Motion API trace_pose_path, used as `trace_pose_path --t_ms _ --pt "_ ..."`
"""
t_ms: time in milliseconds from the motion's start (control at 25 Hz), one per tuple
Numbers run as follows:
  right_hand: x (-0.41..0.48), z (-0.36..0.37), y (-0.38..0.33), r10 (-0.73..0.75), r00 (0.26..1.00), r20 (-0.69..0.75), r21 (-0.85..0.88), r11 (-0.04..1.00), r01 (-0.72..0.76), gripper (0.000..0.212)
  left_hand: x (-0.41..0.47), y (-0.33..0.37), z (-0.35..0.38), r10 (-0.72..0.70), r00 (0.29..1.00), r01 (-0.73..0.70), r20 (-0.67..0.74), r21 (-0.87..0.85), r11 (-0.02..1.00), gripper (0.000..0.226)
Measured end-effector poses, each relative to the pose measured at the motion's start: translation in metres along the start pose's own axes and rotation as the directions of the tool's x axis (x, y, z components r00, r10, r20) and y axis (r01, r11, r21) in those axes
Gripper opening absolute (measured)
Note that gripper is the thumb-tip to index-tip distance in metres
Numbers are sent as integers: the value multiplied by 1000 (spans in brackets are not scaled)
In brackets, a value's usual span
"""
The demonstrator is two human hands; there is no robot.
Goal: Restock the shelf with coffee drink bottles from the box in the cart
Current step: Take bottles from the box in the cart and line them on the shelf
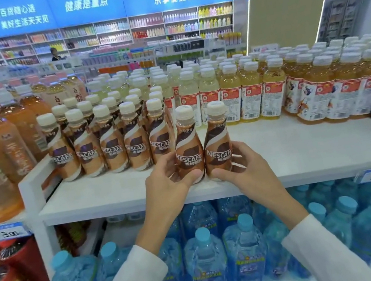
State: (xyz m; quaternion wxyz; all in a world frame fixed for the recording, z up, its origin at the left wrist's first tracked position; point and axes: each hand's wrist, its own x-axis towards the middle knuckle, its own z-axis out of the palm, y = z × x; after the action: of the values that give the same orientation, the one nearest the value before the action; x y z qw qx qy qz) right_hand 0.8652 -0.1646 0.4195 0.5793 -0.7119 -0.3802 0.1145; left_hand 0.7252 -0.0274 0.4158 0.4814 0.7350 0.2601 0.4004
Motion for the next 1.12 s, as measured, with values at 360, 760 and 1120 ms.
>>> trace_pose_path --t_ms 360,760,1120 --pt "-18 14 -13 -33 989 -146 32 999 38 54 -11 2 6 62 993 -51 -100 102 993 68" --pt "-9 170 -57 -132 991 23 94 987 130 51 -20 -32 -133 13 903 60 -430 155 986 51" --pt "18 262 -77 -168 985 35 54 985 166 57 16 -60 -187 104 821 139 -561 373 918 48"
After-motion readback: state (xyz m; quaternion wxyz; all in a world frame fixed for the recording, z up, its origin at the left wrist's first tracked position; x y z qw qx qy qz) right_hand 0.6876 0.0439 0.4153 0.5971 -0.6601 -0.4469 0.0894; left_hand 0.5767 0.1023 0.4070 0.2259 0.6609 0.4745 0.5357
